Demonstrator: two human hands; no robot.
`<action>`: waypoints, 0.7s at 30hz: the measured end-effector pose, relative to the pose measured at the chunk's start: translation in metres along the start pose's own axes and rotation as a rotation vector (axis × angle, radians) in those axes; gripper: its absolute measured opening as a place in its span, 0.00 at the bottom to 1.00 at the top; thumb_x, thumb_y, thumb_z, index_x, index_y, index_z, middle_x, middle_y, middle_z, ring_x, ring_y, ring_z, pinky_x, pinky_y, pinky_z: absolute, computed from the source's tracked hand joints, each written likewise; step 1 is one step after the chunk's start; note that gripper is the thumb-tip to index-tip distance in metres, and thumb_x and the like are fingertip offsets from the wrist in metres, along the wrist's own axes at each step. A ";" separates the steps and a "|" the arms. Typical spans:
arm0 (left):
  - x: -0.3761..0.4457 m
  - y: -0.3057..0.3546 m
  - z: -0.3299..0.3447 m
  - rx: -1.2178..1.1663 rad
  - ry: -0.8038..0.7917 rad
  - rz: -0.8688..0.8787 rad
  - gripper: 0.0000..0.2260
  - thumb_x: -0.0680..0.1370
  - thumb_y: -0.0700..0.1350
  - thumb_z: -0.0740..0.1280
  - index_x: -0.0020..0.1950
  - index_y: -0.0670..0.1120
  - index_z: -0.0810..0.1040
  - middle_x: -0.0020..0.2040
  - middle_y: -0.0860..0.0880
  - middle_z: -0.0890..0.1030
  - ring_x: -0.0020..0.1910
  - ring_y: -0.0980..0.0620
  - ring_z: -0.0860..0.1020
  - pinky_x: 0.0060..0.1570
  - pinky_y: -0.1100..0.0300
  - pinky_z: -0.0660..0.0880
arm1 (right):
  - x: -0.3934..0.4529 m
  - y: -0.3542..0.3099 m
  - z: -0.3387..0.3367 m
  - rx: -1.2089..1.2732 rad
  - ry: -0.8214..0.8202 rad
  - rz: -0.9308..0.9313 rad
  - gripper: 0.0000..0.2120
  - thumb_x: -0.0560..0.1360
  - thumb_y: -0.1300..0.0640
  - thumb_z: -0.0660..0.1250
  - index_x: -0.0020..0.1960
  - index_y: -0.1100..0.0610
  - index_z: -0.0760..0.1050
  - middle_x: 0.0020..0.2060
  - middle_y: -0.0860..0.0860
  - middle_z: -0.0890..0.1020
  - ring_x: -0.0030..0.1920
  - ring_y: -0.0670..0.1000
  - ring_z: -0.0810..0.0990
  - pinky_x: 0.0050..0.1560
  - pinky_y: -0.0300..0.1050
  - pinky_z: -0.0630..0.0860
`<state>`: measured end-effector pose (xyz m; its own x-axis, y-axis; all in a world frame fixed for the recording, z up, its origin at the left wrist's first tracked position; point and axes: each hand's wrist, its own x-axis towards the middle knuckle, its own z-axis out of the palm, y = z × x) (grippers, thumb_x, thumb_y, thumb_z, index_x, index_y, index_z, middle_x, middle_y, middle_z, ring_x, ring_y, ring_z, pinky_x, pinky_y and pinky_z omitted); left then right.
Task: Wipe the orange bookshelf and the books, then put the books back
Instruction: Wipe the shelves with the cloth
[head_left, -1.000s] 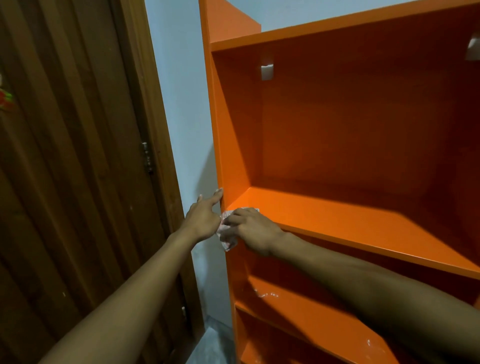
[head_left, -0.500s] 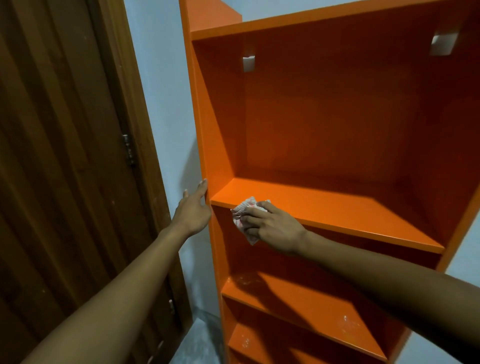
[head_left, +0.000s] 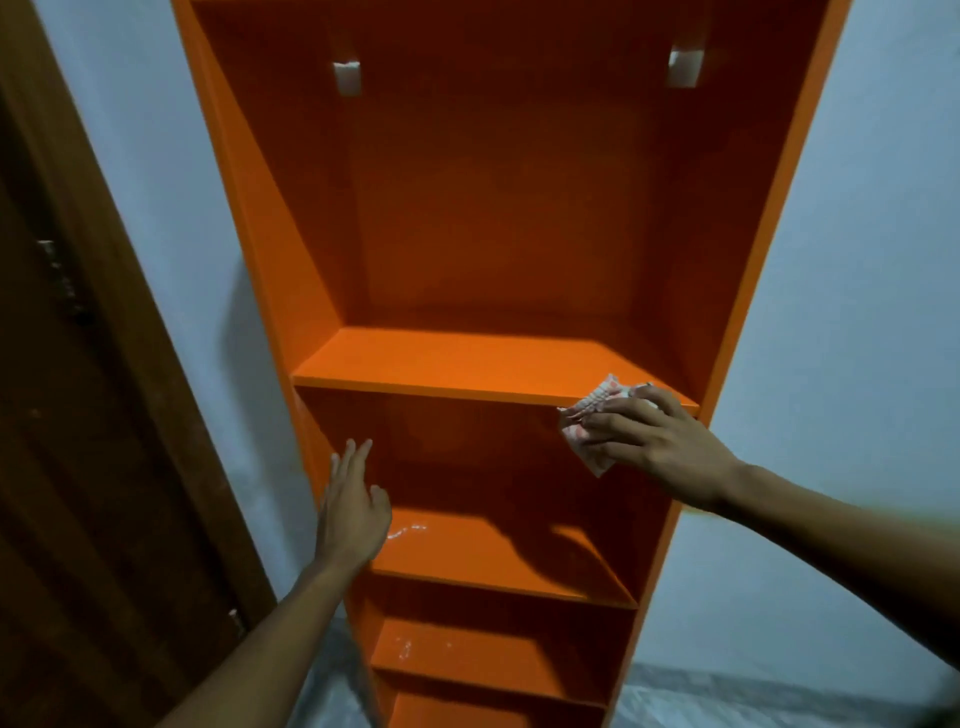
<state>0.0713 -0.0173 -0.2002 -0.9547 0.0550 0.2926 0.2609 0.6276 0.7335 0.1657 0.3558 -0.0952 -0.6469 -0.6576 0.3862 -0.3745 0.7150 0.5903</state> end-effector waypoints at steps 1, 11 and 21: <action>-0.006 -0.003 0.012 -0.001 -0.056 -0.011 0.28 0.82 0.39 0.59 0.81 0.50 0.56 0.82 0.49 0.52 0.81 0.48 0.46 0.77 0.43 0.55 | -0.013 0.001 -0.001 0.001 0.025 0.045 0.17 0.77 0.55 0.59 0.59 0.51 0.82 0.63 0.50 0.81 0.66 0.54 0.71 0.66 0.54 0.62; -0.042 -0.034 0.107 0.152 -0.453 -0.112 0.27 0.84 0.45 0.59 0.82 0.49 0.52 0.82 0.47 0.50 0.81 0.44 0.45 0.78 0.45 0.52 | -0.065 -0.070 0.034 0.381 -0.041 0.529 0.20 0.75 0.61 0.59 0.64 0.50 0.79 0.61 0.54 0.80 0.55 0.58 0.74 0.49 0.52 0.67; -0.047 -0.085 0.149 0.478 -0.506 -0.030 0.33 0.75 0.53 0.52 0.80 0.44 0.60 0.80 0.38 0.57 0.78 0.34 0.56 0.69 0.37 0.63 | -0.039 -0.147 0.170 0.650 -0.396 1.060 0.30 0.76 0.67 0.62 0.74 0.46 0.67 0.73 0.56 0.68 0.67 0.63 0.69 0.65 0.58 0.69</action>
<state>0.0728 0.0427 -0.3682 -0.9401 0.3147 -0.1308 0.2528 0.9013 0.3518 0.1330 0.3165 -0.3169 -0.9328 0.3277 0.1502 0.2566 0.8962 -0.3619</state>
